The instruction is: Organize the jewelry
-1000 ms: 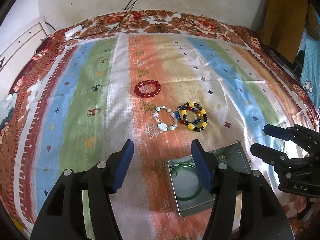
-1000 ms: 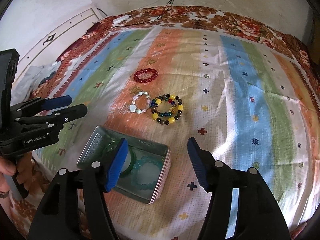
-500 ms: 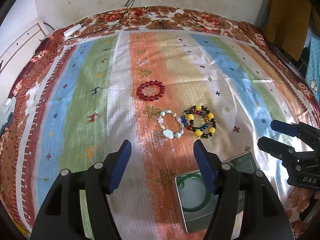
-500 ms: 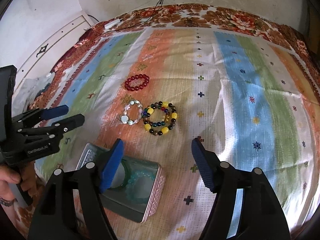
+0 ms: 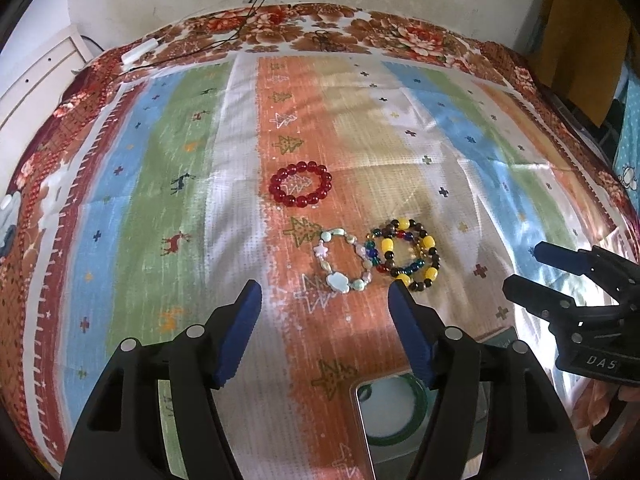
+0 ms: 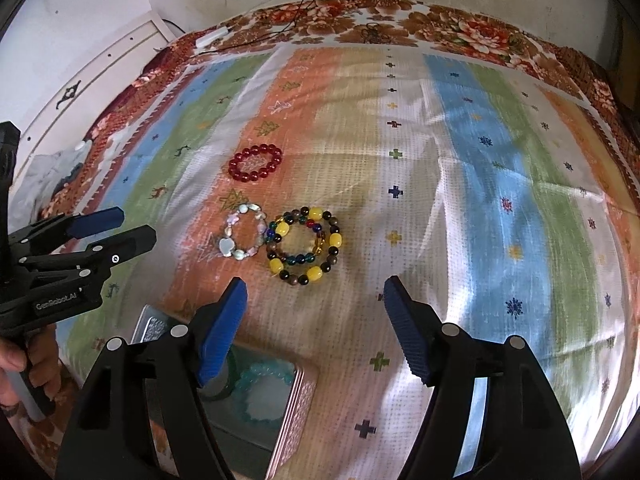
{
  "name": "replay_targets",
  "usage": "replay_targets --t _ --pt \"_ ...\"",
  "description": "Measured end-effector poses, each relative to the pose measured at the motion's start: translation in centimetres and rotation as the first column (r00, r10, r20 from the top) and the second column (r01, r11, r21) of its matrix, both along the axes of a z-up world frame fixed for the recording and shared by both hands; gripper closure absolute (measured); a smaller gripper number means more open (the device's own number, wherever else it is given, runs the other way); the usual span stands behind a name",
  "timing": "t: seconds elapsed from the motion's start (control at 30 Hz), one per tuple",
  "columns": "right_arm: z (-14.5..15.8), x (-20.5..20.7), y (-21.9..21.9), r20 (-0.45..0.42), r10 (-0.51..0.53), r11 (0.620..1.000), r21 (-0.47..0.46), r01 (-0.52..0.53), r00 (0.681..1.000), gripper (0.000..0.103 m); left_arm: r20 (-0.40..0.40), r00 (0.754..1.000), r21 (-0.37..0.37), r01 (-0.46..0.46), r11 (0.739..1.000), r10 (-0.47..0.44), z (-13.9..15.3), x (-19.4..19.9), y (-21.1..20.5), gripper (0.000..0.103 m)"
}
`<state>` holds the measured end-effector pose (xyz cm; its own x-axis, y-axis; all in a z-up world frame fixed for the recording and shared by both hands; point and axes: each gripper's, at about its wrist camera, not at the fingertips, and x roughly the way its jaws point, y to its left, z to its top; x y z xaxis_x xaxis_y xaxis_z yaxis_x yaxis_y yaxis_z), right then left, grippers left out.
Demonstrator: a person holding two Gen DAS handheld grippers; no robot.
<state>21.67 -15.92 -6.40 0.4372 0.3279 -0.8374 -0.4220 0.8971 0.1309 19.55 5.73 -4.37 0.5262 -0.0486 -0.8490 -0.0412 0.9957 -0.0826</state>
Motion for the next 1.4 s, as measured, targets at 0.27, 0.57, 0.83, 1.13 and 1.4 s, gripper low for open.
replay_targets --t 0.27,0.57,0.83,1.13,1.4 --pt "-0.7 1.7 0.3 -0.024 -0.01 1.0 -0.003 0.01 1.0 0.032 -0.027 1.0 -0.002 -0.002 1.0 0.002 -1.1 1.7 0.3 0.037" --pt "-1.8 3.1 1.1 -0.052 -0.005 1.0 -0.022 0.004 0.999 0.032 -0.054 0.999 0.005 -0.004 1.0 0.004 -2.3 3.3 0.8 0.037" --pt "-2.6 4.2 1.4 -0.065 -0.006 0.999 -0.04 0.003 0.998 0.032 -0.073 0.997 0.012 0.01 1.0 -0.009 -3.2 4.5 0.7 0.037" --pt "-3.4 5.4 1.6 -0.082 -0.009 0.998 -0.055 0.005 0.997 0.032 -0.084 0.996 0.021 0.02 1.0 -0.018 -4.0 5.1 0.3 0.037" --pt "-4.1 6.1 1.9 -0.096 -0.005 0.998 -0.065 -0.001 0.995 0.032 -0.104 0.994 0.034 0.037 0.999 -0.033 -4.8 6.2 0.1 0.037"
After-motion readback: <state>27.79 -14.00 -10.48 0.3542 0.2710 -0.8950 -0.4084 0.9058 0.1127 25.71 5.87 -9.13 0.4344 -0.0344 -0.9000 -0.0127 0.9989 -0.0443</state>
